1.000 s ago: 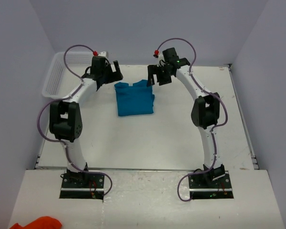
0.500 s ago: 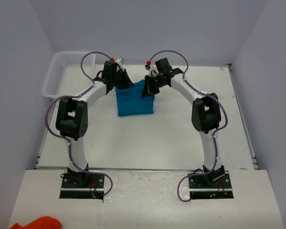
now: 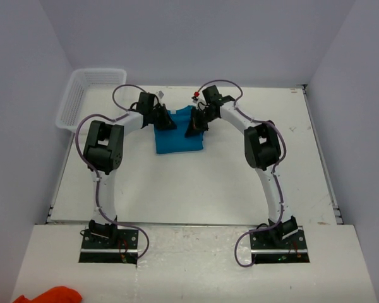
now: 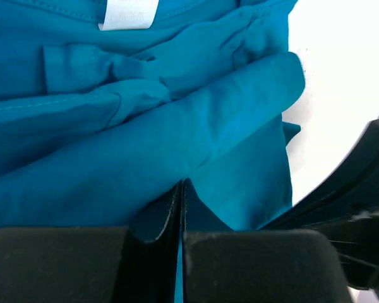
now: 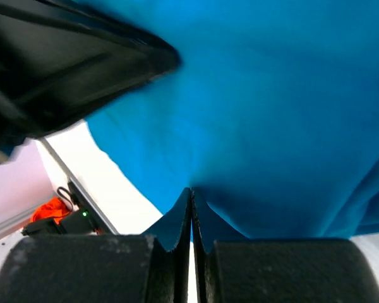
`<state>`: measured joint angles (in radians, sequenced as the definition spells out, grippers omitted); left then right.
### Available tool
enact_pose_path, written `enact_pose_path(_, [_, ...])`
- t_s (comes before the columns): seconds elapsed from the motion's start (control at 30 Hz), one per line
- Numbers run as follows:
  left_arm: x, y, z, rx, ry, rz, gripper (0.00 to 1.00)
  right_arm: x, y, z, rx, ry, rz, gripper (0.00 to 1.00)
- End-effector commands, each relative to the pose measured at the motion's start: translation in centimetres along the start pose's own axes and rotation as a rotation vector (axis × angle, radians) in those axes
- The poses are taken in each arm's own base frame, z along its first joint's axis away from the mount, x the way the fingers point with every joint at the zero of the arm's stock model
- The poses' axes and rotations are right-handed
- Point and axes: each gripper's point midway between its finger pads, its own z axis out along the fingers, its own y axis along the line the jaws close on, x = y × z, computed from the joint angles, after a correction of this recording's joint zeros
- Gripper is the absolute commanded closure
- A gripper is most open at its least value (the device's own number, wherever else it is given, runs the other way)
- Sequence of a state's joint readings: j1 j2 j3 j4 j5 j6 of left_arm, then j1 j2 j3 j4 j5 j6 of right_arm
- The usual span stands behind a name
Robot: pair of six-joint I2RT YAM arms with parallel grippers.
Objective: Fold and stack the t-shirts
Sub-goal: Fold the long partially folded tshirt into a neat square
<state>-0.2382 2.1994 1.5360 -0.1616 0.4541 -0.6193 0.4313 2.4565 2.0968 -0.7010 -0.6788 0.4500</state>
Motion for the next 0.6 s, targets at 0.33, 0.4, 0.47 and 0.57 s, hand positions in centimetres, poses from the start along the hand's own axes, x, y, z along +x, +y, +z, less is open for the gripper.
enact_pose_path(0.33, [6.1,-0.8,-1.8,-0.012,0.065,0.020,1.00,4.8,-1.4,0.0,0.170,0.013,0.075,1.00])
enact_pose_path(0.4, [7.5,-1.2,-2.3,-0.016,0.078,0.033,1.00,7.0,-2.1,0.5,0.196,0.042,0.090,1.00])
enact_pose_path(0.47, [9.4,-1.1,-2.7,-0.021,0.109,0.038,1.00,7.9,-1.8,0.0,0.200,0.024,0.078,1.00])
enact_pose_path(0.57, [11.1,-1.9,-4.4,-0.017,0.110,0.062,1.00,12.7,-3.0,0.2,0.233,0.070,0.106,1.00])
